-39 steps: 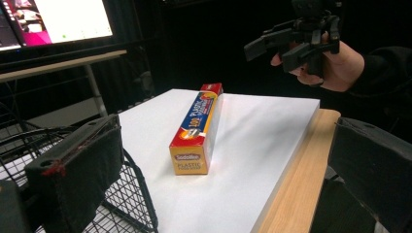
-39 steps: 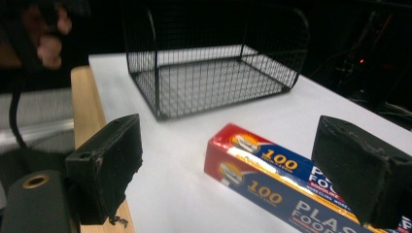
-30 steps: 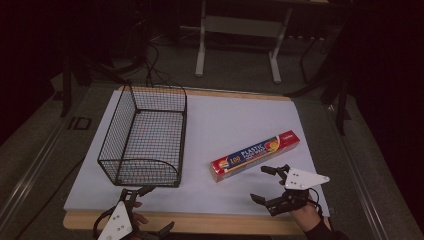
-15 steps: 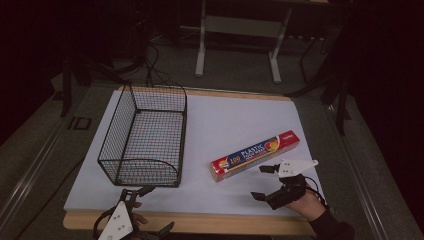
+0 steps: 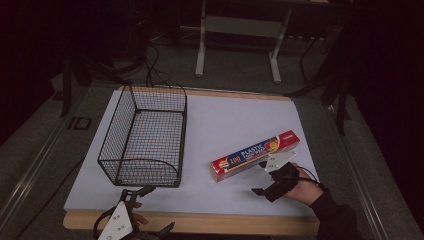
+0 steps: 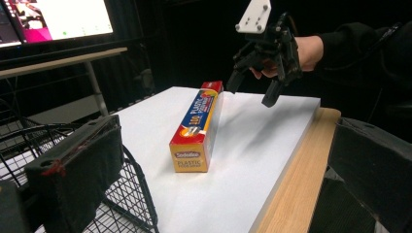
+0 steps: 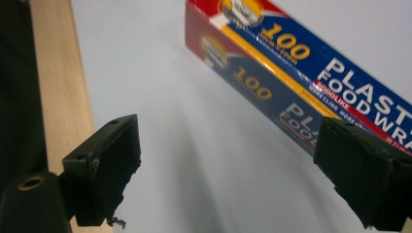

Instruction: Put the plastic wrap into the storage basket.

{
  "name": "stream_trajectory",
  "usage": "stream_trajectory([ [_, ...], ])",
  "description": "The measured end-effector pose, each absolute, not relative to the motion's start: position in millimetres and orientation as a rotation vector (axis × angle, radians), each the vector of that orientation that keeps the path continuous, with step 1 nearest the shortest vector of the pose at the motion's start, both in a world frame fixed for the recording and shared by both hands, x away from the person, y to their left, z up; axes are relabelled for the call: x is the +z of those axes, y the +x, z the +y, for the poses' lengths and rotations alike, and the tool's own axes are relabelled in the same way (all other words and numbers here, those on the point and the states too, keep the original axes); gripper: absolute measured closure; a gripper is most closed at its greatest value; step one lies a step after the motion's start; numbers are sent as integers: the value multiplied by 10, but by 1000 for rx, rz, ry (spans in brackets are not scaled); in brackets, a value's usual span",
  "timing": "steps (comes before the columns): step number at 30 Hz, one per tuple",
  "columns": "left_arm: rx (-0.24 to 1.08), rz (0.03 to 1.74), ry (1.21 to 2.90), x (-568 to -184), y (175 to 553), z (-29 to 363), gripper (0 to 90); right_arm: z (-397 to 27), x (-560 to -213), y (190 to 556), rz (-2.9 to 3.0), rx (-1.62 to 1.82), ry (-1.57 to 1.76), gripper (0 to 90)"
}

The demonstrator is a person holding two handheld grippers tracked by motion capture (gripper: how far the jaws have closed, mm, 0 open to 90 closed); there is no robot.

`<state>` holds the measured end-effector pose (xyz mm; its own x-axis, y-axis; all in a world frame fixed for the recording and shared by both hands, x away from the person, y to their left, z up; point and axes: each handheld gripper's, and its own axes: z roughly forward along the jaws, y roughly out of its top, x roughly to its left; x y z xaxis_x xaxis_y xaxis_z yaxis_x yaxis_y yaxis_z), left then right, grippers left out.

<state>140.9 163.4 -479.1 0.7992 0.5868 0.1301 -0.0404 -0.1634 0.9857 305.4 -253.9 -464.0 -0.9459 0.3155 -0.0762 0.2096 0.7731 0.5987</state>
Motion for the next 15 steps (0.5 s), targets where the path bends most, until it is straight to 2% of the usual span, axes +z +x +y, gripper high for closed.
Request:
stream_trajectory([
  [10,580,438,1661,-4798,1416,1631,2,-2465,-4686,3187,2877,666,349,98],
  [15,581,438,1664,-4802,1419,1628,2,-2470,-4622,3253,2874,628,325,130],
])
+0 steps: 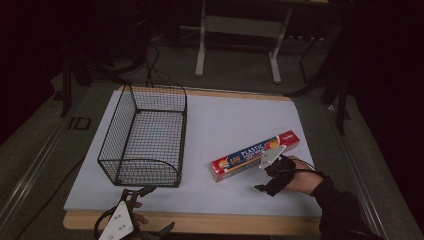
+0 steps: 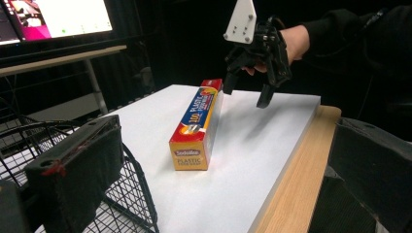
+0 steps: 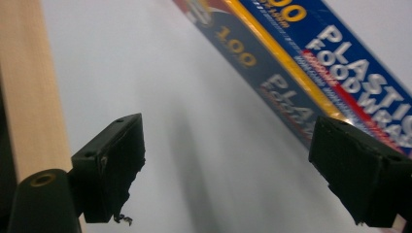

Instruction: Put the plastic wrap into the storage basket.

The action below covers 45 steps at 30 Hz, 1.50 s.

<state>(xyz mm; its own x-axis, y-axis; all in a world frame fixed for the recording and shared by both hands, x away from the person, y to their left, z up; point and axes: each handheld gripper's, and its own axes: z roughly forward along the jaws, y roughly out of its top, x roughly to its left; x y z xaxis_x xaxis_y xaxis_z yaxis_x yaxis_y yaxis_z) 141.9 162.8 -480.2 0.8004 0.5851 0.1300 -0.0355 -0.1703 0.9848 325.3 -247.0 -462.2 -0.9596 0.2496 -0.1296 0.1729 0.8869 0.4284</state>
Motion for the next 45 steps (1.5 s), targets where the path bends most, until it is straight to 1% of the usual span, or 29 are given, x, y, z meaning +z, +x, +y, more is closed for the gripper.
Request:
stream_trajectory([
  [10,597,457,1666,-4806,1410,1654,1,-2431,-4498,3379,2855,451,254,136],
  [18,596,468,1673,-4814,1383,1658,2,-2387,-4472,3483,2850,326,183,136],
  [33,605,508,1666,-4821,1276,1715,1,-2177,-4371,3723,2829,140,63,122],
  [45,619,539,1662,-4829,1192,1756,1,-2063,-4429,3981,2833,53,4,110],
])
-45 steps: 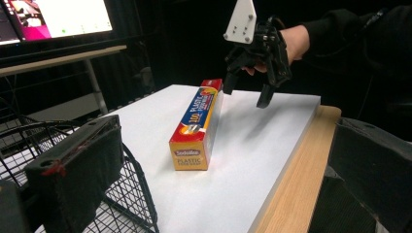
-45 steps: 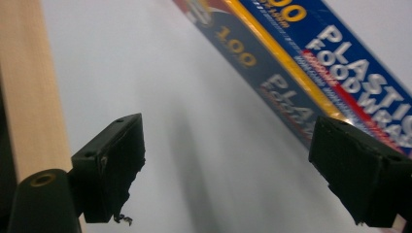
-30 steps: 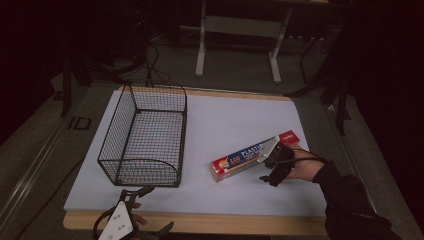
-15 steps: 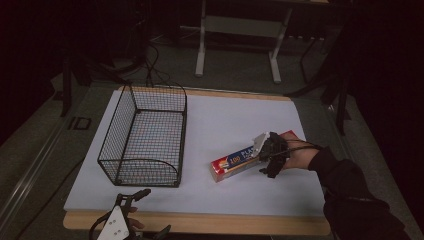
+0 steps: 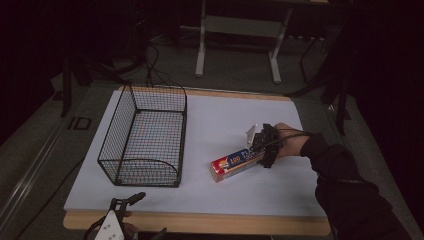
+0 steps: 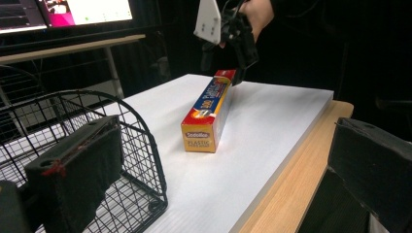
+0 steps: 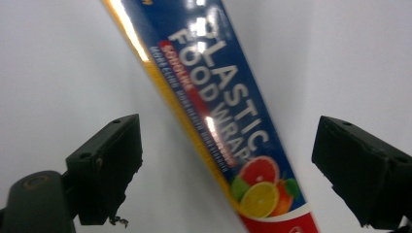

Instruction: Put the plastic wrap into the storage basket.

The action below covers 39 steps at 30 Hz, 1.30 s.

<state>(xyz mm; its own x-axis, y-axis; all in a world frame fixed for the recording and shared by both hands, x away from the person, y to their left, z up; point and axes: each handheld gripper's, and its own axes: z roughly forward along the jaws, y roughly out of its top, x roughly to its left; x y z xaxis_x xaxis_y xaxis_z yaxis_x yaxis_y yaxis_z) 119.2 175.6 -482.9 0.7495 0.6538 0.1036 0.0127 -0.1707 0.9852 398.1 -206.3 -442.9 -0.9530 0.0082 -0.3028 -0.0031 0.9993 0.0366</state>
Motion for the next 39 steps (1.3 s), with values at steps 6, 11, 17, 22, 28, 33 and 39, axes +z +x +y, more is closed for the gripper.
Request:
stream_trajectory([
  [6,623,546,1669,-4836,1181,1768,1,-1993,-4519,4044,2848,18,-76,110],
  [11,618,549,1663,-4841,1177,1773,1,-1906,-4648,4072,2876,-47,-199,129],
  [17,624,554,1668,-4850,1156,1767,1,-1847,-4802,4120,2908,-83,-278,143],
  [22,634,560,1665,-4851,1146,1778,1,-1791,-4902,4178,2901,-145,-311,161],
  [28,632,565,1668,-4854,1152,1782,1,-1746,-4979,4204,2959,-192,-366,267],
  [33,631,564,1668,-4857,1152,1778,1,-1737,-4987,4231,2977,-200,-393,285],
  [39,628,561,1666,-4860,1158,1774,1,-1756,-4887,4225,2976,-197,-441,350],
])
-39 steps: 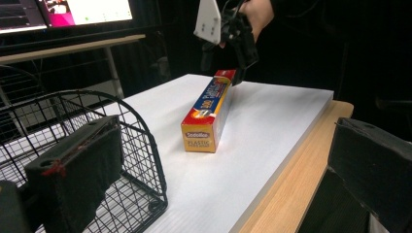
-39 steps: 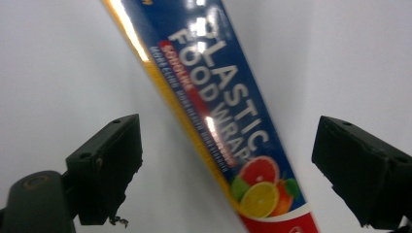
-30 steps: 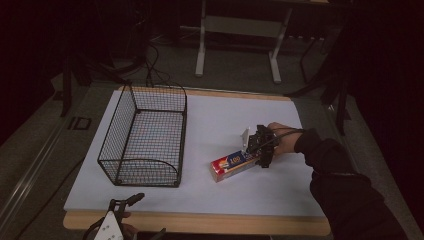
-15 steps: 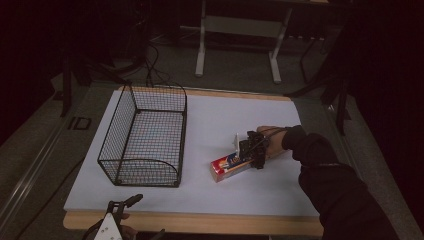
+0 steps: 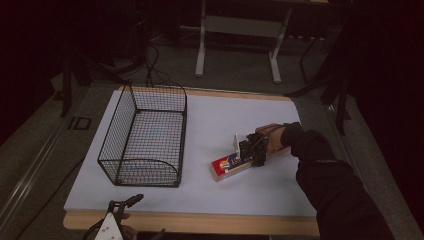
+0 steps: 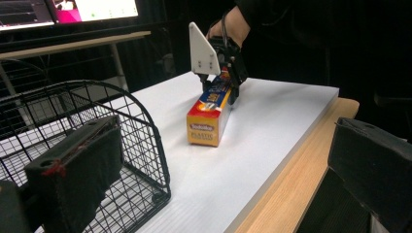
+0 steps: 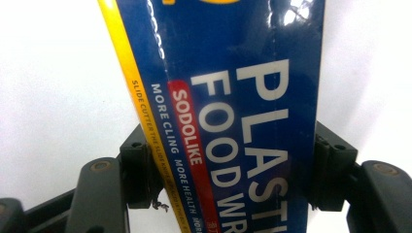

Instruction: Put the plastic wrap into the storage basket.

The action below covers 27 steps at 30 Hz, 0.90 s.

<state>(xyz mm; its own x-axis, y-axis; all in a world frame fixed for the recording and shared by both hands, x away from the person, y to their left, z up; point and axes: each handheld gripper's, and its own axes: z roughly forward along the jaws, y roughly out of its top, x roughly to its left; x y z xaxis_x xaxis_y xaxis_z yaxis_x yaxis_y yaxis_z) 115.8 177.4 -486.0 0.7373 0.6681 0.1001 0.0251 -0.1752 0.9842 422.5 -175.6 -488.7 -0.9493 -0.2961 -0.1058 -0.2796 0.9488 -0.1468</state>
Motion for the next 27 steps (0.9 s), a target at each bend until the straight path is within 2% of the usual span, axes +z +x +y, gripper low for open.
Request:
stream_trajectory([
  [8,626,547,1671,-4857,1175,1758,1,-1797,-4678,4270,2962,-101,-318,364],
  [27,613,518,1670,-4851,1212,1722,1,-2115,-3963,4303,2888,468,-45,383],
])
